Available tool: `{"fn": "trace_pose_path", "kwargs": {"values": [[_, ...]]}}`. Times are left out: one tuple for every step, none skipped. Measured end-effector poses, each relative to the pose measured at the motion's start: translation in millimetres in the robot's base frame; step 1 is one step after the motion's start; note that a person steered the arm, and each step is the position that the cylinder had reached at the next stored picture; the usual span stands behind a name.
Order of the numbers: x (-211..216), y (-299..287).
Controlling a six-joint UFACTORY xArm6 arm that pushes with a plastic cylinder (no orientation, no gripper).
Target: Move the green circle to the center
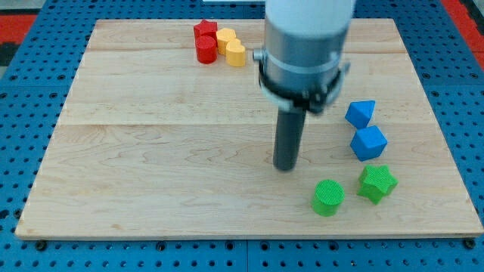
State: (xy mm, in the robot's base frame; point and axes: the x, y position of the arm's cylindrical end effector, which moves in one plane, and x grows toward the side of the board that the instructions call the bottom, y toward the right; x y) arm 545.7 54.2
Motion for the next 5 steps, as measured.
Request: {"fn": "trace_pose_path", "kwargs": {"values": [[70, -6], [73, 13], [67, 64], [46, 61], [-6, 17]]}}
